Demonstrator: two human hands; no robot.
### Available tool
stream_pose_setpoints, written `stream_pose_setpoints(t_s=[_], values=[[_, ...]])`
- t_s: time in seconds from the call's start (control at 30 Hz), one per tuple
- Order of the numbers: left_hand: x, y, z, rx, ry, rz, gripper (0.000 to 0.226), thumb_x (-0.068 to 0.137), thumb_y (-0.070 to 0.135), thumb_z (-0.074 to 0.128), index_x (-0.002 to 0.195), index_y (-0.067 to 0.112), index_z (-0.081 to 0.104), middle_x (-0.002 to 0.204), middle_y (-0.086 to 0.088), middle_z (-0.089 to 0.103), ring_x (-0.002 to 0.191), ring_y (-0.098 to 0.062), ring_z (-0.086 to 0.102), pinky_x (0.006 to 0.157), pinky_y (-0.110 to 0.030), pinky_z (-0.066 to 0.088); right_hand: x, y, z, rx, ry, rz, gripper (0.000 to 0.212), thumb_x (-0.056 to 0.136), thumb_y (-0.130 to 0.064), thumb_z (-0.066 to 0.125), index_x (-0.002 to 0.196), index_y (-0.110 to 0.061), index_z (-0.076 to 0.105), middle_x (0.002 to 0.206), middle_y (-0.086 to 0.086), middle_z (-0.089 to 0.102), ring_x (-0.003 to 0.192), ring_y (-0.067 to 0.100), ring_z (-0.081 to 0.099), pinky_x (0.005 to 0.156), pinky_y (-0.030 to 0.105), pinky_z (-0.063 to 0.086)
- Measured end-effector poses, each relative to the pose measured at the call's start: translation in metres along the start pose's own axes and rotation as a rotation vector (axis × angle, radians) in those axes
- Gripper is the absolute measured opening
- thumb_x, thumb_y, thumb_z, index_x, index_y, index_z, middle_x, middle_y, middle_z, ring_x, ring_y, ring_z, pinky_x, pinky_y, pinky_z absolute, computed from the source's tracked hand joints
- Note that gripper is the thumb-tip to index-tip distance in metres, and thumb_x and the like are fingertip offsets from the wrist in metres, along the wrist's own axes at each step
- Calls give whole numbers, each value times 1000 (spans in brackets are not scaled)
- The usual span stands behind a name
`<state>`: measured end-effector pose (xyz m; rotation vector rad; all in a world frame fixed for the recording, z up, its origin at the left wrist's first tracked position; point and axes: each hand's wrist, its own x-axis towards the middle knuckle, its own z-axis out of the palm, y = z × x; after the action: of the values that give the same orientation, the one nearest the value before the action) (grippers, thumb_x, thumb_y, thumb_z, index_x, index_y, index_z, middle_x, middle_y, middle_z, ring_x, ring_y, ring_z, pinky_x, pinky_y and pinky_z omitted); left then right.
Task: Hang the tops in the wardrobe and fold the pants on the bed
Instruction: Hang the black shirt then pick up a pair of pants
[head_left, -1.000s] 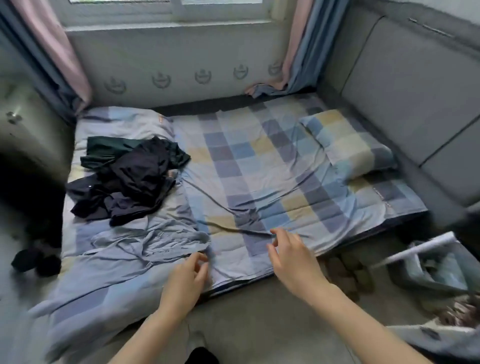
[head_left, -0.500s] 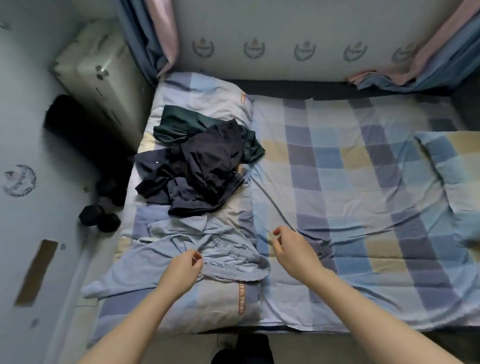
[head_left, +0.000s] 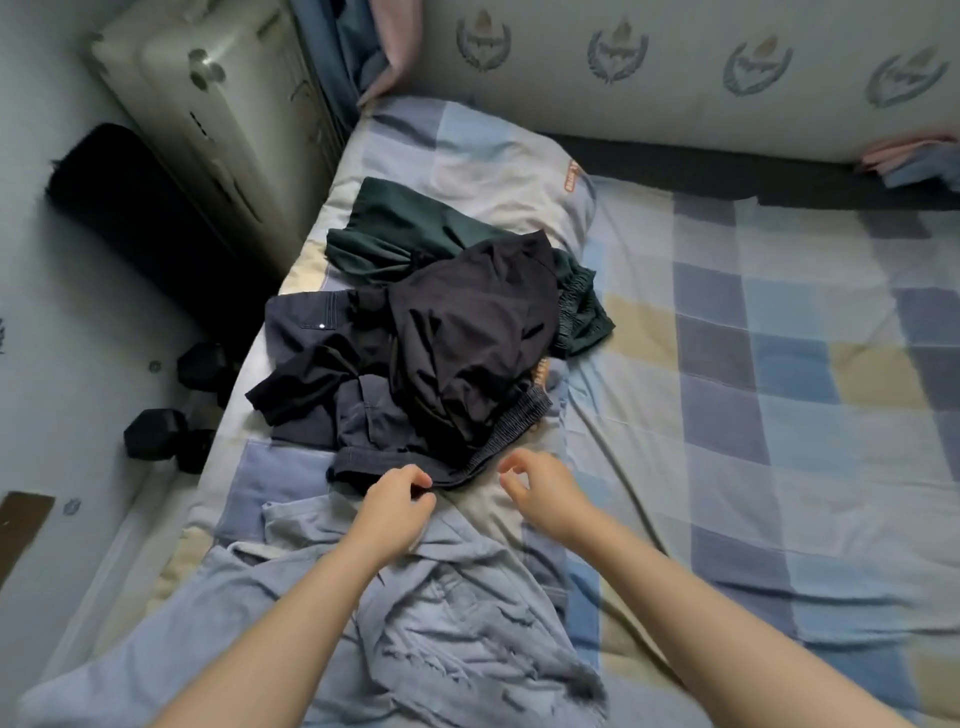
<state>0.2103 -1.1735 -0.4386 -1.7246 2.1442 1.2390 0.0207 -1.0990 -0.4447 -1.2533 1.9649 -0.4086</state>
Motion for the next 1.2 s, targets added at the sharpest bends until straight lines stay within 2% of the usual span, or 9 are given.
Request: stream_pose_setpoints(t_s=[0.17, 0.27, 0.37, 0.5, 0.63, 0.77, 0.93, 1.07, 1.2], values=[[84, -4, 6, -326, 53, -43, 19, 93, 20, 59, 112, 20, 65, 112, 3, 60, 116, -16, 54, 90, -27, 40, 84, 5, 37, -59, -88, -31, 28, 94, -30, 51, 121, -28, 59, 124, 4, 58, 125, 25, 42, 104, 33, 29], [132, -2, 9, -474, 52, -97, 24, 95, 23, 57, 118, 22, 65, 131, -7, 56, 133, -29, 44, 106, -37, 39, 121, 6, 48, -60, -152, 50, 32, 95, -33, 49, 127, -33, 56, 134, 10, 50, 134, 29, 30, 107, 37, 21], [162, -6, 16, -574, 45, -161, 34, 95, 26, 59, 129, 23, 61, 146, -5, 48, 135, -23, 43, 110, -40, 38, 144, 9, 53, -70, -231, 99, 38, 94, -25, 51, 131, -29, 55, 134, 4, 55, 133, 26, 35, 105, 36, 21], [167, -15, 23, -704, 102, -182, 38, 90, 23, 67, 127, 19, 63, 134, -3, 59, 125, -19, 53, 105, -34, 43, 146, 14, 55, 90, -170, 184, 42, 90, -13, 52, 131, -19, 58, 136, 2, 56, 132, 28, 40, 111, 32, 30], [141, -19, 16, -943, 241, -186, 15, 87, 10, 71, 92, 23, 74, 106, -4, 73, 106, -18, 66, 101, -35, 49, 112, 15, 43, 309, 177, 166, 7, 82, -19, 69, 89, -19, 67, 92, -5, 66, 92, 16, 59, 79, 22, 44], [91, -4, -4, -1028, 292, -150, 17, 86, 2, 70, 84, 18, 74, 93, -4, 75, 90, -12, 69, 89, -27, 53, 64, 6, 16, 476, 371, 167, 31, 75, -15, 74, 65, -23, 46, 62, -9, 48, 57, 11, 42, 53, 17, 33], [-1, 17, -41, -904, 346, -19, 14, 86, 3, 69, 85, 17, 73, 81, 6, 73, 81, -2, 66, 79, -19, 51, -14, -19, -31, 663, 410, 180, 27, 76, -1, 62, 82, -22, 47, 79, -4, 53, 71, 16, 51, 68, 38, 46], [-86, 46, -72, -825, 365, 94, 21, 88, 2, 65, 86, 22, 72, 83, 7, 72, 79, 0, 64, 75, -17, 47, -93, -50, -70, 545, 359, 162, 35, 82, -2, 58, 109, -24, 60, 102, -3, 64, 93, 18, 63, 86, 38, 53], [-159, 73, -94, -807, 363, 152, 27, 90, 0, 60, 82, 23, 72, 83, 2, 71, 83, -10, 64, 79, -25, 48, -170, -84, -105, 430, 391, 92, 26, 89, -3, 53, 79, -24, 65, 69, -7, 62, 72, 22, 61, 74, 43, 52]])
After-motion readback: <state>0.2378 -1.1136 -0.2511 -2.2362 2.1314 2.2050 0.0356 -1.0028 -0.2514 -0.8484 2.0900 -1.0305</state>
